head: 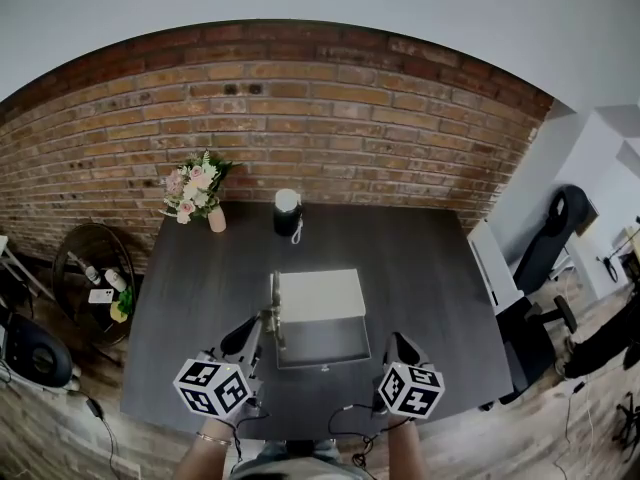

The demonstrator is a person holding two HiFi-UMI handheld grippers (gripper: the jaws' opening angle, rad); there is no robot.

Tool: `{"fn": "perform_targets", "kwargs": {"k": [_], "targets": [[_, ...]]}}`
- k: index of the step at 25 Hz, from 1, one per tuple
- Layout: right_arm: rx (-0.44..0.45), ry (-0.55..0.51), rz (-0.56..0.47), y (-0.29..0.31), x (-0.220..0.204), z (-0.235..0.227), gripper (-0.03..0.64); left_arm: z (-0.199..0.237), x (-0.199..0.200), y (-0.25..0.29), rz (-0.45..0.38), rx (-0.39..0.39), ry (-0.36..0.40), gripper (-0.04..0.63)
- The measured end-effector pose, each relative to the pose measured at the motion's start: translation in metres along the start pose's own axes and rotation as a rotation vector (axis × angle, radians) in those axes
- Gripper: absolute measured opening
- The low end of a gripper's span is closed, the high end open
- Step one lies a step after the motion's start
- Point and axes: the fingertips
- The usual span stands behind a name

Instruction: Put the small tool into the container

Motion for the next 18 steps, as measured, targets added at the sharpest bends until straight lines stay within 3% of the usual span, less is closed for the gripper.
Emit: {"fn": "perform_targets", "kwargs": {"k": [10,18], "targets": [[-0.042,0.061,0.039,0.005,-0.023,-0.037,0.002,-0.024,-0.023,0.02,0.087,-0.034,0.085,0.009],[-0.081,0.104,0.055,0.002,-0.039,-0.058,0.002,-0.042,-0.042,0.041,0.175,-0.112,0.18,0.009]]}}
Point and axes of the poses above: the fingertips, and each gripper's own axes: y forward along the fingers, z to its left, x out of its top, and after that the axes turned 1 degree about -y, right-handed
